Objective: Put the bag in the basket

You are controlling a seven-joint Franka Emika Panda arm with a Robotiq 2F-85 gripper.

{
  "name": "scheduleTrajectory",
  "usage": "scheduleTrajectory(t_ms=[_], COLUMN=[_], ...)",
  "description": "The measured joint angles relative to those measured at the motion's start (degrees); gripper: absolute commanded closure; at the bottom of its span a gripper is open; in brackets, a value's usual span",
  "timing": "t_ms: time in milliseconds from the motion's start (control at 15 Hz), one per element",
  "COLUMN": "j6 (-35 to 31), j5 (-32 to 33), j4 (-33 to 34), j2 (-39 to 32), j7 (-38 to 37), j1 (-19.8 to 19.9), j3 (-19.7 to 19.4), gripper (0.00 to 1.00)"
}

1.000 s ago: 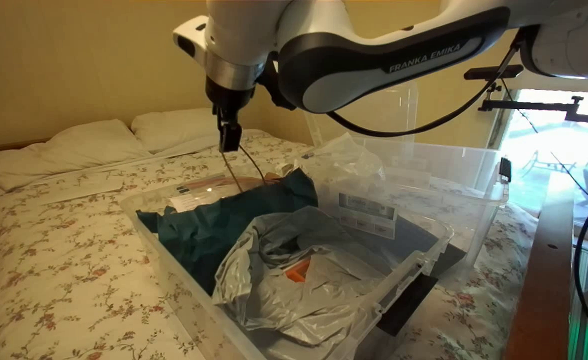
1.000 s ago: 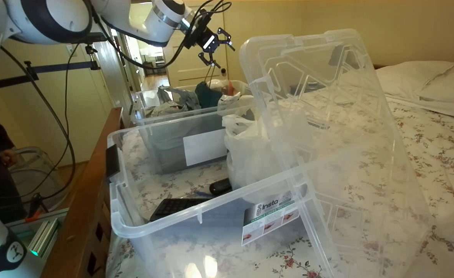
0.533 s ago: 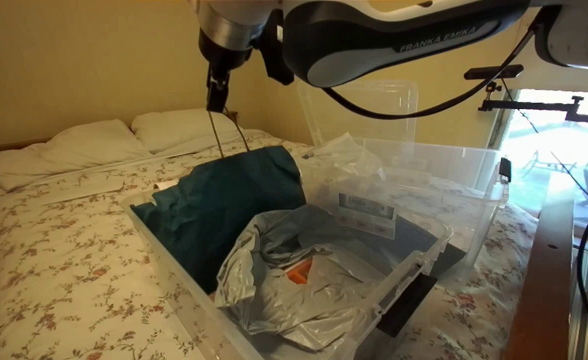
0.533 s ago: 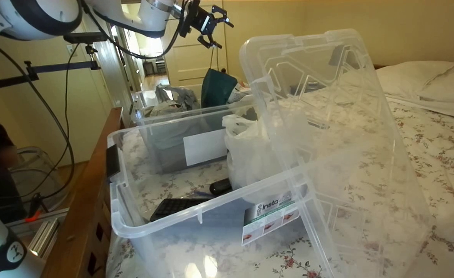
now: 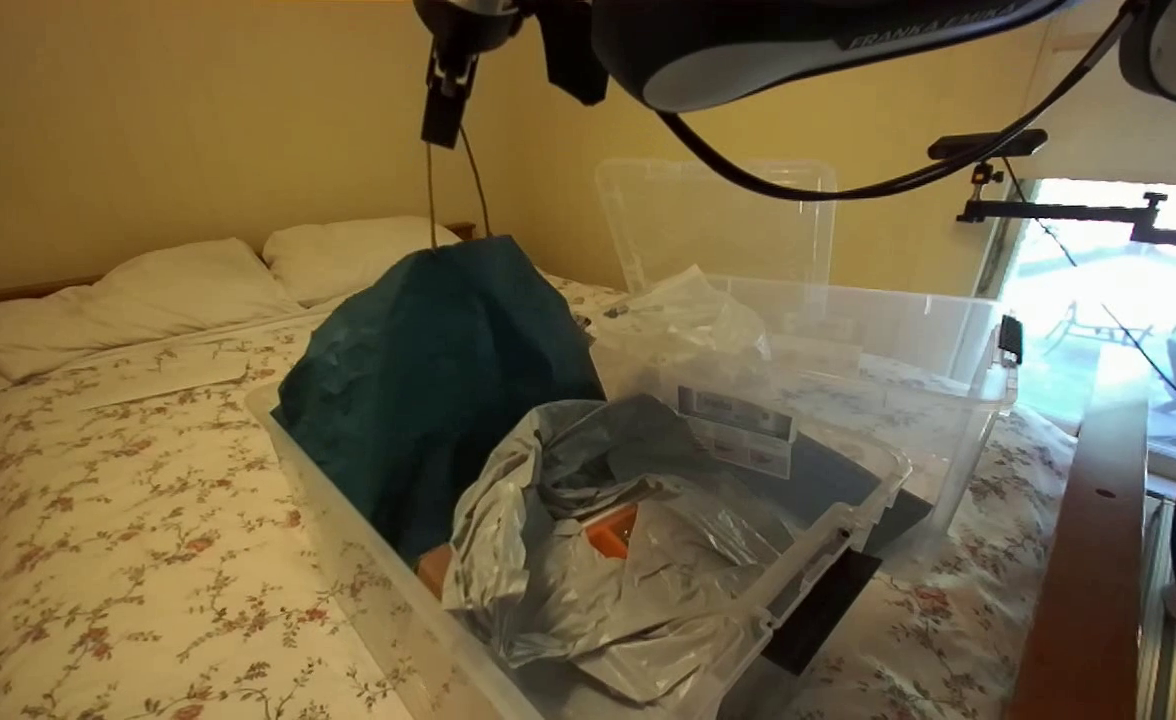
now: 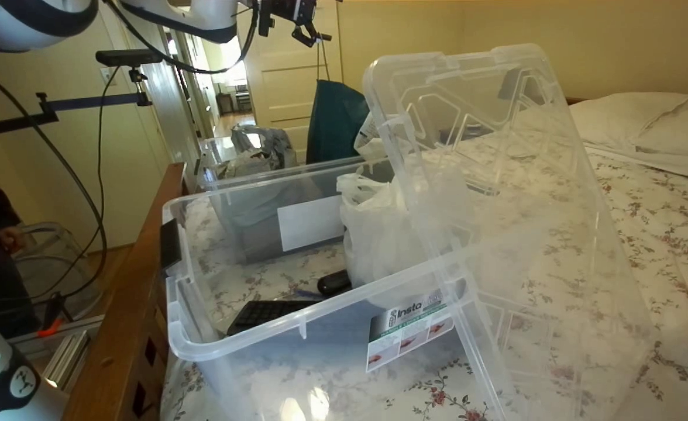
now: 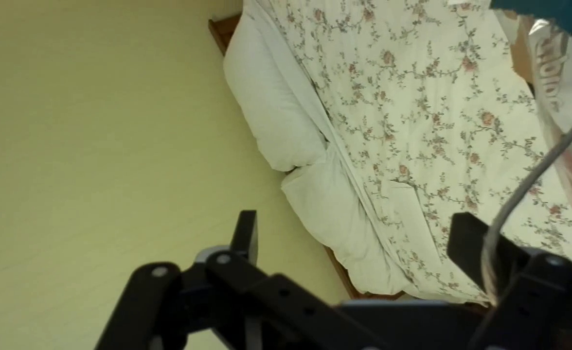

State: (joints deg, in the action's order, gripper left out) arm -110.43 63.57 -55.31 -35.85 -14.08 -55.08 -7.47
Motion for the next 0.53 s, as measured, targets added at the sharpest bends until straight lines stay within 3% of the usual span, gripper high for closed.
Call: scheduleTrajectory(t_ms=[533], j6=[8.68], j5=[7.72], j4=[3.01], j2=[4.29], j7=[-2.29], j1=[-3.74], j3=[-5.71], gripper=[0.00])
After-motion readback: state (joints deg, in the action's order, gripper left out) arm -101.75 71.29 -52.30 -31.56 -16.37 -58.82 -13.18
